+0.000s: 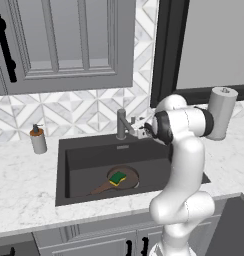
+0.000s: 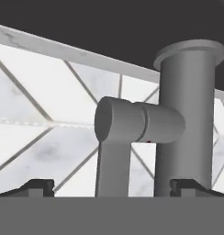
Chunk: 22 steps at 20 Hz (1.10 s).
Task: Pick the pan and sponge and place them into the sink. Then turn on the water.
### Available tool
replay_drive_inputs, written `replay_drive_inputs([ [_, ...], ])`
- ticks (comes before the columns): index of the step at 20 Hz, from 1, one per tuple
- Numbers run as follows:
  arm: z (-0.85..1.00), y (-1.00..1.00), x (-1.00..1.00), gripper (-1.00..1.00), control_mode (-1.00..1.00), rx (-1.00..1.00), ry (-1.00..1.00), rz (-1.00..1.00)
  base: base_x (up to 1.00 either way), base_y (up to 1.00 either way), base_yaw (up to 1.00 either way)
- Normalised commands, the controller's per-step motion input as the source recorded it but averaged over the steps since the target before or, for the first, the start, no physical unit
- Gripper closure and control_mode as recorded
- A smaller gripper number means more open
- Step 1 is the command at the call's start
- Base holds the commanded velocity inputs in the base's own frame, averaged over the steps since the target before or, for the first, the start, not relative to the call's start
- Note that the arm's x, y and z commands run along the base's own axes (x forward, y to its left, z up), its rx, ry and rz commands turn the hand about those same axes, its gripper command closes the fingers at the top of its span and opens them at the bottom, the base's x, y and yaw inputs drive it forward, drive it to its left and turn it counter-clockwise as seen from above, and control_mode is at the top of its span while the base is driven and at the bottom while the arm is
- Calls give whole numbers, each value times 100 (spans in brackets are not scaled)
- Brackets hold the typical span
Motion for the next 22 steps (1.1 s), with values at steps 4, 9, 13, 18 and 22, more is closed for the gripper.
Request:
replay_drive_inputs([
  [4,-7,0,38,-100,-100,0,0,0,0,0,0],
  [9,-7,1,34,-100,-100,0,0,0,0,0,0],
  [13,-3,5,24,-100,-100,0,0,0,0,0,0],
  [18,-2,0,22,-100,-100,0,0,0,0,0,0],
  [22,-4,0,24,-100,-100,2,0,0,0,0,0],
])
